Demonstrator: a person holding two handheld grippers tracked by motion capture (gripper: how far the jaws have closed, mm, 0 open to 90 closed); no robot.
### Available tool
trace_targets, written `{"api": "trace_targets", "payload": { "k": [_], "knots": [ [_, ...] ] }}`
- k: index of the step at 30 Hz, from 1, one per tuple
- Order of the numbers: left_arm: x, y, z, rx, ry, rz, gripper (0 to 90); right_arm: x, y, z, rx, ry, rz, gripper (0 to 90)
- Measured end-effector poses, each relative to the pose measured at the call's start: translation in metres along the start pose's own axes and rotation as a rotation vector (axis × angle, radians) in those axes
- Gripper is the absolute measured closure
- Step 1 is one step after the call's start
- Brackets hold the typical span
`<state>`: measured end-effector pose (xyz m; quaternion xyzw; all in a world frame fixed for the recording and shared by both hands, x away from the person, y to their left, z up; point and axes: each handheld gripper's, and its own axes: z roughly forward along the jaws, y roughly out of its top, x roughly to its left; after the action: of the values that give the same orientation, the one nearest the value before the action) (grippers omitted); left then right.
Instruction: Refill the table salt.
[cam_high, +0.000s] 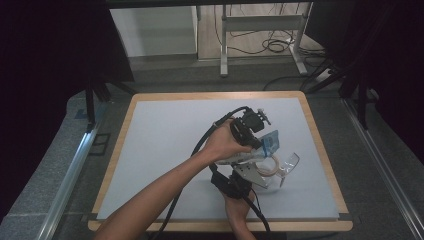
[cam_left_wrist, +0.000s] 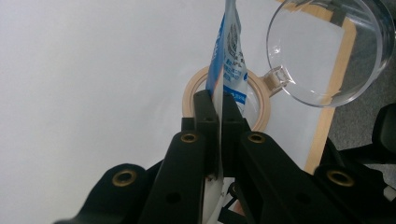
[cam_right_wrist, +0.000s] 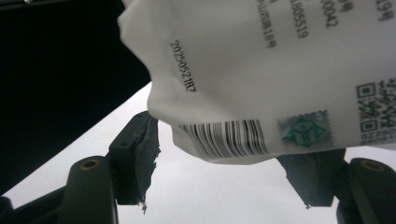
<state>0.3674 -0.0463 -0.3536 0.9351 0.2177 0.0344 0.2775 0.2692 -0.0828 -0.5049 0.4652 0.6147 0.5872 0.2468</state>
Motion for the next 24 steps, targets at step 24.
{"api": "trace_targets", "payload": {
  "k": [24],
  "knots": [
    [-0.007,0.002,0.003,0.015,0.033,0.004,90.0,-0.007,0.001,0.011,0.010,-0.011,0.036,36.0]
  ]
}}
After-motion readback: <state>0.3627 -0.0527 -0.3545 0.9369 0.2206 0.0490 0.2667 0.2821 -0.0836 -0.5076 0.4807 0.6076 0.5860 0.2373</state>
